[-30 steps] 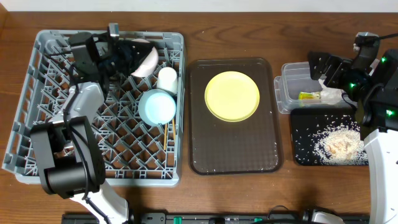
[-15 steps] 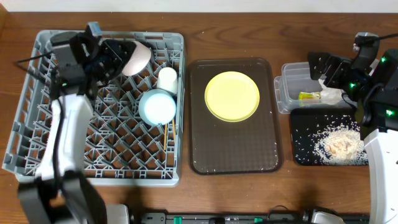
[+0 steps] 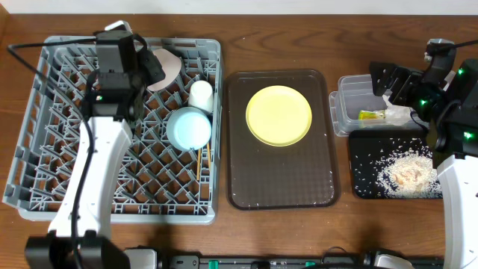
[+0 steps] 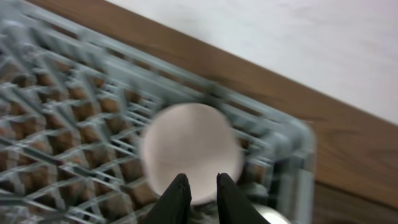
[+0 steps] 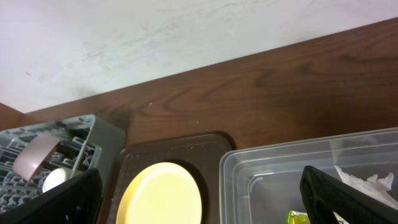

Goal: Sort waste into correct bins and load items into the dishwasher rack
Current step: 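Lower the pink bowl into the rack's back row and release it, then swing the left gripper back to the yellow plate on the tray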

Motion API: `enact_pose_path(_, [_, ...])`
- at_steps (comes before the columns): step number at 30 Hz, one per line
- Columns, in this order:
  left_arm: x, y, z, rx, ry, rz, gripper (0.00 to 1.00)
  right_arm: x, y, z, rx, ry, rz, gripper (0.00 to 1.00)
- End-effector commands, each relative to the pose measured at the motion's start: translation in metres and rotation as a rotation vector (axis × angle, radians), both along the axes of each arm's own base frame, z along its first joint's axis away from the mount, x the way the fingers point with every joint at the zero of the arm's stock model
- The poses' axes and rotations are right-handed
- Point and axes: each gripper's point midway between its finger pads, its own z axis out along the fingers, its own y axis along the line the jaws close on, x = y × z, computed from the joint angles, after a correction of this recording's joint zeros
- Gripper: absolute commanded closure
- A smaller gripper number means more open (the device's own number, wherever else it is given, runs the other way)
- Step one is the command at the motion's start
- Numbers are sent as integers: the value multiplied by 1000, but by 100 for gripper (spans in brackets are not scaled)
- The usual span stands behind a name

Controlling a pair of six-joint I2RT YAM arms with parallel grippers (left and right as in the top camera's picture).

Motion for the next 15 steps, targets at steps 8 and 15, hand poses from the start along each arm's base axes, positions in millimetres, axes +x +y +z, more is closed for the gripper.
enact_pose_path(8, [8,22,-53,143,158,34,78,-1,-1,1,-6,-6,9,1])
enact_pose_path(15, [2,3,-70,11,193,12,81,-1,-1,1,-6,-6,9,1])
